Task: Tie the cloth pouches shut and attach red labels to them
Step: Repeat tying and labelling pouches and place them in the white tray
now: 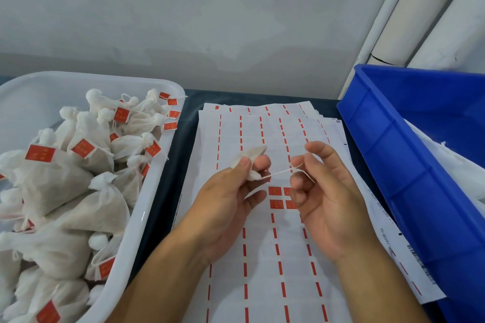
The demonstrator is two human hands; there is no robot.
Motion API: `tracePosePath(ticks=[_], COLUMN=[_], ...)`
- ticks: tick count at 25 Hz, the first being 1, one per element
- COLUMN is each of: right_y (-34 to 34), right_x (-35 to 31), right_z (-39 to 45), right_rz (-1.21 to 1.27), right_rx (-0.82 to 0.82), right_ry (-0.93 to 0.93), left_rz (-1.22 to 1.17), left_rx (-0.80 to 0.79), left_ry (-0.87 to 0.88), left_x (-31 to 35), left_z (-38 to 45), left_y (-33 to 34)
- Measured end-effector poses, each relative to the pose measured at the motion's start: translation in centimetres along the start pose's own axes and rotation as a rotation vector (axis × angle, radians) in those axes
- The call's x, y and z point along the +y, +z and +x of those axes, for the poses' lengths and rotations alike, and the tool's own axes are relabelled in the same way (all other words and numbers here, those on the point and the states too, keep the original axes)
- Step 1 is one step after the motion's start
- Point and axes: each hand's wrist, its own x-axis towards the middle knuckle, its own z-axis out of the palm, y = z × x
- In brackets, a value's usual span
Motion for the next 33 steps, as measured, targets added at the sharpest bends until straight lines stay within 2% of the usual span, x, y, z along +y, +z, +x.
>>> tracePosePath(ticks=[2, 5, 6, 8, 10, 12, 14, 16, 21, 26, 28, 33], right_y=[-0.1, -0.3, -0.4, -0.4, -0.4, -0.4, -0.4, -0.3, -0.7, -1.3, -1.5, -1.4], right_x=[0.0, 0.7, 1.0, 1.3, 1.3, 1.2, 1.0, 1.0, 1.1, 1.1, 1.0, 0.8], right_z=[0.0, 0.2, 0.3, 0.4, 0.4, 0.2, -0.1, -0.2, -0.3, 0.1, 0.2, 0.0], right_rz=[0.112, -0.099, -0.201, -0.35, -0.416, -0.444, -0.555, -0.703, -0.843, -0.863, -0.874, -0.861], right_rx=[-0.076, -0.084, -0.058, 0.003, 0.033, 0.011, -0.04, -0.105, -0.187, -0.296, -0.306, -0.289], right_ry=[0.062, 0.115, 0.12, 0.089, 0.007, -0.092, -0.202, -0.308, -0.386, -0.293, -0.286, -0.311], left_rz=[-0.107, -0.157, -0.057, 0.331, 0.697, 0.933, 1.146, 1.255, 1.259, 0.993, 0.888, 0.822], left_rx=[-0.034, -0.09, -0.071, -0.01, -0.041, -0.089, -0.064, -0.047, -0.1, -0.23, -0.188, -0.043], left_ry=[-0.042, -0.042, -0.014, 0.042, 0.132, 0.251, 0.344, 0.403, 0.511, 0.489, 0.416, 0.264], left_x=[0.2, 0.6, 0.6, 0.5, 0.2, -0.4, -1.0, -1.3, -1.5, -1.2, -0.9, -0.8], left_z=[0.0, 0.1, 0.0, -0.1, -0.5, -0.6, -0.4, -0.3, -0.5, -0.7, -0.9, -0.2], left_y=[-0.2, -0.7, -0.8, -0.8, -0.7, -0.6, -0.5, -0.5, -0.5, -0.1, 0.0, -0.8])
